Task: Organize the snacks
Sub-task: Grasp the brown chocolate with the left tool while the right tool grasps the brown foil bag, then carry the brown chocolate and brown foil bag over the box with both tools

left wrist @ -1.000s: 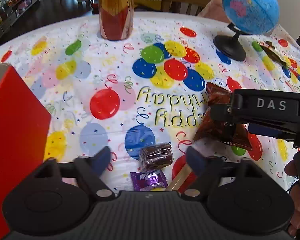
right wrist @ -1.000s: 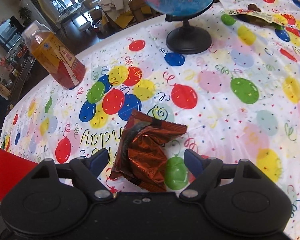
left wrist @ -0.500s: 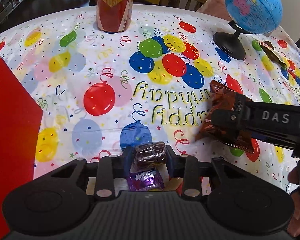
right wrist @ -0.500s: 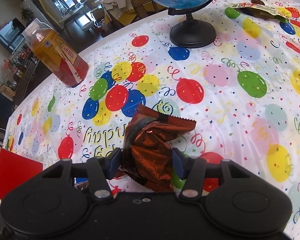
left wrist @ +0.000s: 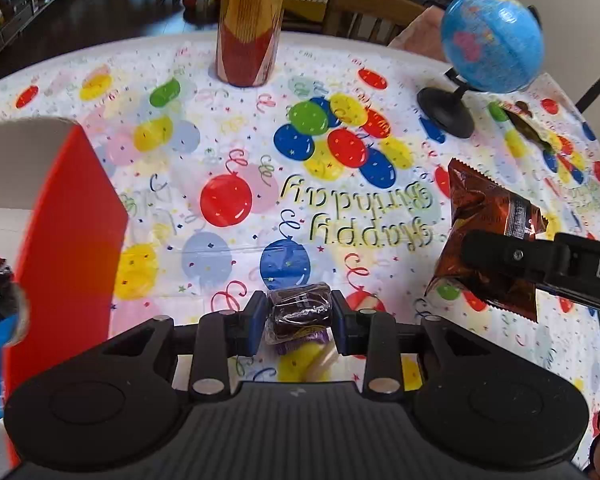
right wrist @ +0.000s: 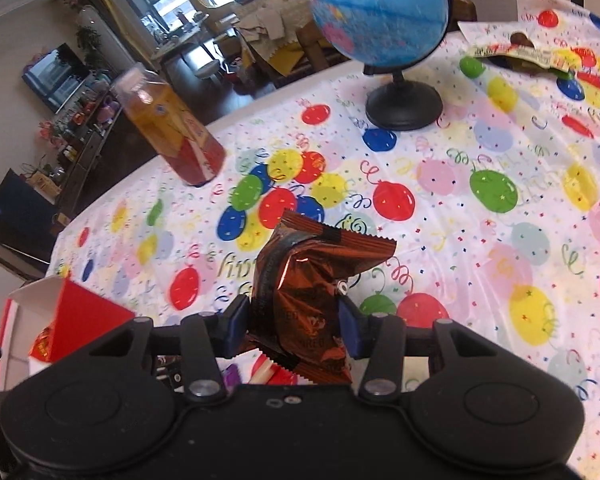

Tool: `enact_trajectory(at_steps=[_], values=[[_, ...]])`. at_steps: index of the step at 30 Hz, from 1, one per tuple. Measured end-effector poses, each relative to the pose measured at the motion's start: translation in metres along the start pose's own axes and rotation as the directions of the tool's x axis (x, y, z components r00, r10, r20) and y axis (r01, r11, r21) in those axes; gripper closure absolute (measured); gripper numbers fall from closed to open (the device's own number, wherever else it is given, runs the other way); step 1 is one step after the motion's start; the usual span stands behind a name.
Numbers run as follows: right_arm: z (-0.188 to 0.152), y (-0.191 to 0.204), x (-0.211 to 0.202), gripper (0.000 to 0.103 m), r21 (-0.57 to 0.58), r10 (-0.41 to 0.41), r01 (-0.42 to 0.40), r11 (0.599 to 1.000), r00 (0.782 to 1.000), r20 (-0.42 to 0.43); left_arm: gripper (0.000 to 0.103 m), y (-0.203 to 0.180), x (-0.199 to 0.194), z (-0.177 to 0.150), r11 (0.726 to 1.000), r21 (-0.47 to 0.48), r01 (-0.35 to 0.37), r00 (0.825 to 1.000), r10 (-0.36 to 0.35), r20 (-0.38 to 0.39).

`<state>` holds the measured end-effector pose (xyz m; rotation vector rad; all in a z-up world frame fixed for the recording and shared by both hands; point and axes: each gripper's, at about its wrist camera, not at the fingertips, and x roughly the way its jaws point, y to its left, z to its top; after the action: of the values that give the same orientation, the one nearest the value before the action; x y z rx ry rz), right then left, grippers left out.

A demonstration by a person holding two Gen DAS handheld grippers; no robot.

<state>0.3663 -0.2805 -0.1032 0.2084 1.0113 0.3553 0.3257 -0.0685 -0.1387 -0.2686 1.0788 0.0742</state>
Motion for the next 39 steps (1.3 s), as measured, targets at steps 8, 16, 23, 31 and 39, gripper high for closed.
enact_trajectory(at_steps=[8, 16, 23, 31, 39], values=[[-0.013, 0.018, -0.041, 0.057, -0.027, 0.030, -0.030, 0.999, 0.999, 0.014, 0.070, 0.005, -0.047, -0.013, 1.000, 0.003, 0.028, 0.999, -0.028, 0.028], [-0.032, 0.049, -0.072, 0.057, -0.075, 0.060, -0.058, 0.995, 0.998, 0.020, 0.070, 0.029, -0.089, -0.030, 0.999, -0.017, 0.038, 0.998, -0.037, 0.048], [-0.049, 0.081, -0.085, 0.057, -0.109, 0.082, -0.080, 0.991, 0.997, 0.012, 0.070, 0.063, -0.118, -0.038, 0.998, -0.047, 0.038, 0.997, -0.034, 0.075], [-0.066, 0.122, -0.087, 0.057, -0.142, 0.119, -0.118, 0.983, 0.993, -0.001, 0.070, 0.104, -0.145, -0.044, 0.997, -0.077, 0.025, 0.994, -0.017, 0.111], [-0.079, 0.170, -0.078, 0.057, -0.188, 0.143, -0.144, 0.971, 0.990, -0.020, 0.070, 0.149, -0.165, -0.046, 0.994, -0.105, 0.008, 0.990, 0.007, 0.141]])
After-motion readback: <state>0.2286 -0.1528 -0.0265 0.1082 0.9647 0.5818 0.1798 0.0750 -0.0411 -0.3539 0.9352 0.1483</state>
